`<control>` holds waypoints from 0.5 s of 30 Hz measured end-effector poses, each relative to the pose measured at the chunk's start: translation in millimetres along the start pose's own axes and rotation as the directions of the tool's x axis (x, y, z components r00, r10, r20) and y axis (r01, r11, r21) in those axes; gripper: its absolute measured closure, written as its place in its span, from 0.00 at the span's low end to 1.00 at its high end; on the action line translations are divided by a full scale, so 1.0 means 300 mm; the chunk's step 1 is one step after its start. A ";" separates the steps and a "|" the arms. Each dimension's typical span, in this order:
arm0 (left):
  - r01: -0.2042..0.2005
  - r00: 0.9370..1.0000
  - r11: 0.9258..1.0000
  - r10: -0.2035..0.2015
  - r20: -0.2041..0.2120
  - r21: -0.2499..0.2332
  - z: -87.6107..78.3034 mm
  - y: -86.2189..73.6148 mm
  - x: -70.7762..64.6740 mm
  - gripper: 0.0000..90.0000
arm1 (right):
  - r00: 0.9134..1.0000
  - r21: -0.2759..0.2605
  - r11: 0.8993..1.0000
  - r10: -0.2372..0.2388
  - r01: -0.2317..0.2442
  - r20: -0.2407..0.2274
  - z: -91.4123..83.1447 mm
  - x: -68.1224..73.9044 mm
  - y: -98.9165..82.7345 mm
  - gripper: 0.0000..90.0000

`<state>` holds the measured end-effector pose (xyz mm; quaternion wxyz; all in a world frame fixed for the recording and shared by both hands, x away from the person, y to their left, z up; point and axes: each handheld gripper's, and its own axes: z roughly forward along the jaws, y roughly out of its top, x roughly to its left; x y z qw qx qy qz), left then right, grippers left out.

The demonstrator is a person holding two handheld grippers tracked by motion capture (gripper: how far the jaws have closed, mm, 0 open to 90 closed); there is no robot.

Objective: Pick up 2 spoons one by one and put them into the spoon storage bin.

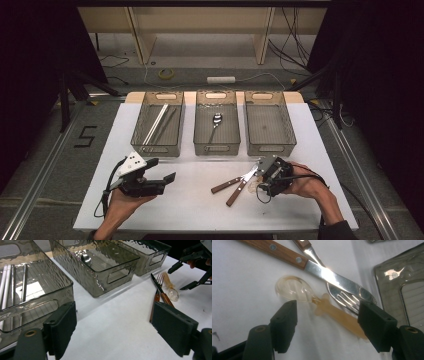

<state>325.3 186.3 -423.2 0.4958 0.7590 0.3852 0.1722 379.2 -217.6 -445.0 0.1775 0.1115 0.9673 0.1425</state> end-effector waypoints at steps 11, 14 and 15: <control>-0.022 1.000 1.000 0.022 -0.001 0.010 -0.002 -0.003 -0.007 0.22 | 0.998 0.046 0.997 -0.063 0.065 -0.026 0.036 0.013 0.016 0.44; -0.024 1.000 1.000 0.024 0.000 0.008 -0.003 -0.003 -0.006 0.22 | 0.997 0.050 0.996 -0.077 0.078 -0.027 0.045 0.013 0.020 0.44; -0.024 1.000 1.000 0.024 0.000 0.009 -0.003 -0.003 -0.006 0.22 | 0.997 0.048 0.996 -0.075 0.076 -0.030 0.046 0.012 0.021 0.45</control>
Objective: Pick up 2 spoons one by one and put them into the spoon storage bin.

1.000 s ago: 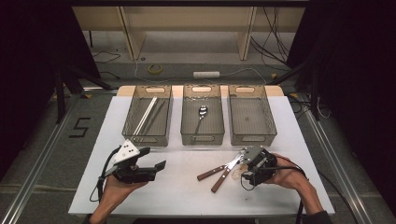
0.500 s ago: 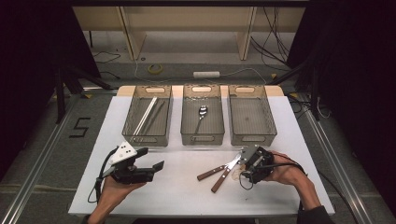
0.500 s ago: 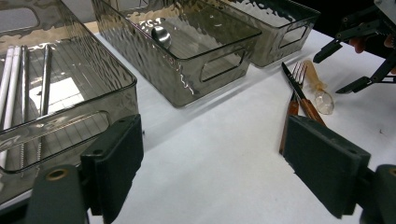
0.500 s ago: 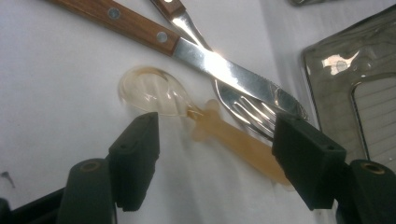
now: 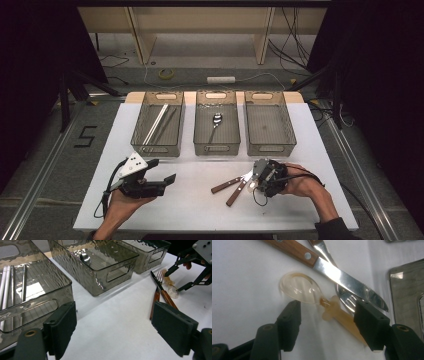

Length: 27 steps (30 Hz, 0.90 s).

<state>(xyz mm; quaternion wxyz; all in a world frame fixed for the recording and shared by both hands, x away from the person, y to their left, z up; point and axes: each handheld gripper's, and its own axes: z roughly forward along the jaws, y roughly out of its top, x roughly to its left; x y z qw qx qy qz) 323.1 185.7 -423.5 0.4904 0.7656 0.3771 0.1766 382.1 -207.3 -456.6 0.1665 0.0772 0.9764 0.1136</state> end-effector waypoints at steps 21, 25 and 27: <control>-0.005 1.000 1.000 0.005 0.003 0.012 0.006 -0.002 -0.006 0.22 | 1.000 -0.021 1.000 -0.020 0.020 -0.005 0.017 -0.013 0.010 0.55; -0.008 1.000 1.000 0.008 0.004 0.013 0.006 -0.002 -0.008 0.23 | 1.000 -0.023 1.000 -0.021 0.020 -0.016 0.018 -0.016 0.009 0.60; -0.008 1.000 1.000 0.008 0.003 0.014 0.005 -0.002 -0.007 0.23 | 1.000 -0.024 0.999 -0.023 0.023 -0.019 0.018 -0.013 0.010 0.63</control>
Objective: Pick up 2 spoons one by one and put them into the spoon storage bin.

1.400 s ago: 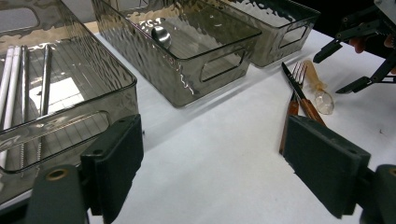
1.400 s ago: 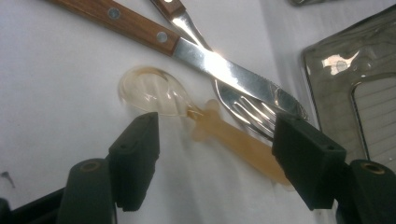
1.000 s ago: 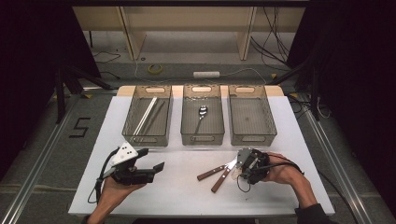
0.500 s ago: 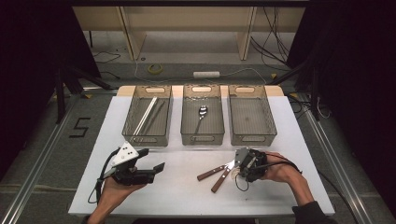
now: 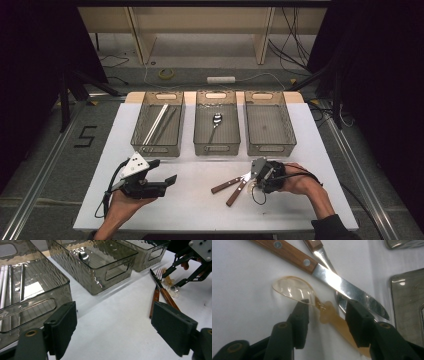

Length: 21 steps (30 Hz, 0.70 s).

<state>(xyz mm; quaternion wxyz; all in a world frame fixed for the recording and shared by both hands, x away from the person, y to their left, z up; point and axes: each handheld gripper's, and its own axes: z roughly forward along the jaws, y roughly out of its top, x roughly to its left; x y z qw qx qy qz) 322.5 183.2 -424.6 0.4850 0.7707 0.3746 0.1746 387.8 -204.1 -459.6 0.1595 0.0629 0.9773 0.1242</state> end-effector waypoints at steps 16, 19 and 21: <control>-0.015 1.000 1.000 0.015 0.002 0.007 0.003 -0.002 -0.007 0.23 | 0.998 0.023 0.999 -0.050 0.050 0.031 -0.001 0.014 0.011 0.79; -0.017 1.000 1.000 0.017 0.002 0.007 0.004 -0.003 -0.008 0.23 | 0.996 0.036 0.996 -0.082 0.081 0.038 0.000 0.022 0.017 0.81; -0.018 1.000 1.000 0.018 0.001 0.007 0.004 -0.003 -0.008 0.23 | 0.994 0.043 0.994 -0.103 0.102 0.038 -0.001 0.025 0.020 0.82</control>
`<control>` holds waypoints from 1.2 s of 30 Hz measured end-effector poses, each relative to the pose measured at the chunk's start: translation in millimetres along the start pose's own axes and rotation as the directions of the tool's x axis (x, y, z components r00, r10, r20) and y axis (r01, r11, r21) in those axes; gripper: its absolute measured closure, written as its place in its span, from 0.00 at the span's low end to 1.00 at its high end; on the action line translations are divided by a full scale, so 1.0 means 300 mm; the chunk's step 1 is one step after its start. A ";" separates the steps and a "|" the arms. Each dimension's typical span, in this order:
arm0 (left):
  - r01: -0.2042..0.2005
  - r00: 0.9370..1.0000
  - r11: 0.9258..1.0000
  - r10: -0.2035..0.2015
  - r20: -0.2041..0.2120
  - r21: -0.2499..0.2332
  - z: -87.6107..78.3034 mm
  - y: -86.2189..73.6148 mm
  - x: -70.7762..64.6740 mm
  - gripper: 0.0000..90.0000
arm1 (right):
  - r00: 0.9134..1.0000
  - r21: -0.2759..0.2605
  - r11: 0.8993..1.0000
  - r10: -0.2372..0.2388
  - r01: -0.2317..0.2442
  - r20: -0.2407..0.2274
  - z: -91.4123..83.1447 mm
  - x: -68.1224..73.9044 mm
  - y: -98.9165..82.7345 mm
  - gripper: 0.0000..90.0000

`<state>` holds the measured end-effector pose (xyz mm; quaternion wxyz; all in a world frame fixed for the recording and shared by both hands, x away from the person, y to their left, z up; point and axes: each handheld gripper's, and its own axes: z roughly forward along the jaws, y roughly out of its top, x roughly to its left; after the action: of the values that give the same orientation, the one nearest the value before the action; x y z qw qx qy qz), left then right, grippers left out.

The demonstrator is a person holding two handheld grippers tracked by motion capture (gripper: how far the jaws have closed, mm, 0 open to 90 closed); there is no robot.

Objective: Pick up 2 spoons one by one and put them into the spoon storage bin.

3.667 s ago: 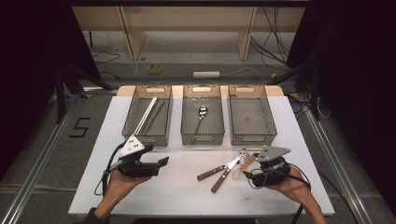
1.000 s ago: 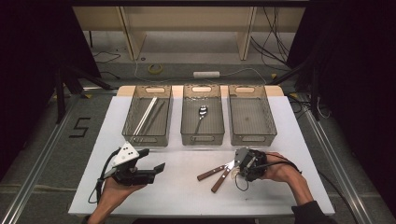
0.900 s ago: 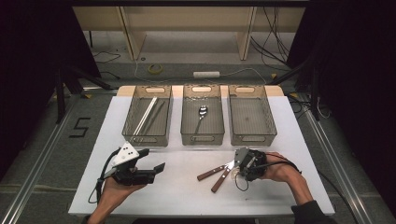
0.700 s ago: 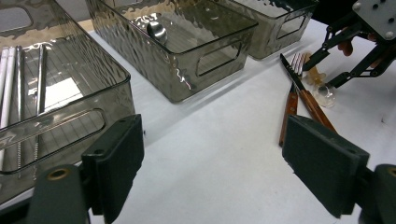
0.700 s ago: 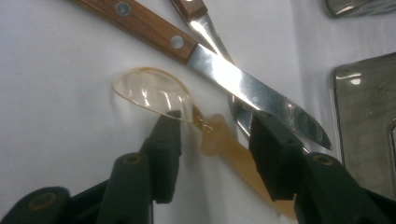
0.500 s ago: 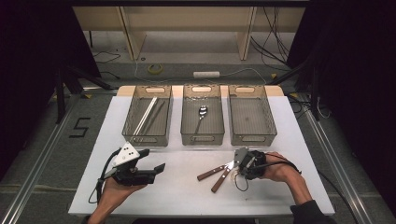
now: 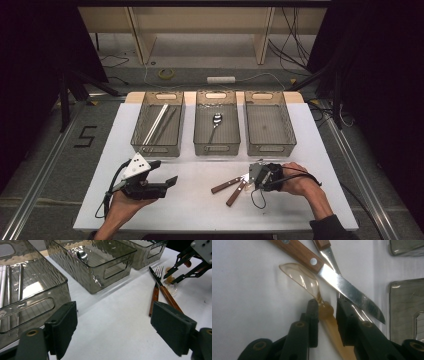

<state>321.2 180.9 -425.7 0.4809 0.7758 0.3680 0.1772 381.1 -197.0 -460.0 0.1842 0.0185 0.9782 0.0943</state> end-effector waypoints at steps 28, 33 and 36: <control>0.031 1.000 0.999 -0.031 0.003 -0.026 -0.005 -0.002 0.009 0.22 | 0.979 -0.172 0.965 0.204 -0.199 0.009 -0.139 -0.066 -0.032 0.86; 0.034 0.999 0.999 -0.034 -0.002 -0.030 -0.005 -0.003 0.012 0.22 | 0.954 -0.229 0.928 0.300 -0.295 -0.015 -0.159 -0.084 -0.040 0.86; 0.035 0.999 0.999 -0.035 -0.006 -0.034 -0.007 -0.003 0.014 0.22 | 0.934 -0.268 0.897 0.354 -0.352 -0.040 -0.168 -0.097 -0.046 0.86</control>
<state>322.3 185.5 -425.8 0.4959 0.7603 0.3800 0.1778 389.9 -221.6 -406.2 0.1696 0.1705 0.9355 0.2588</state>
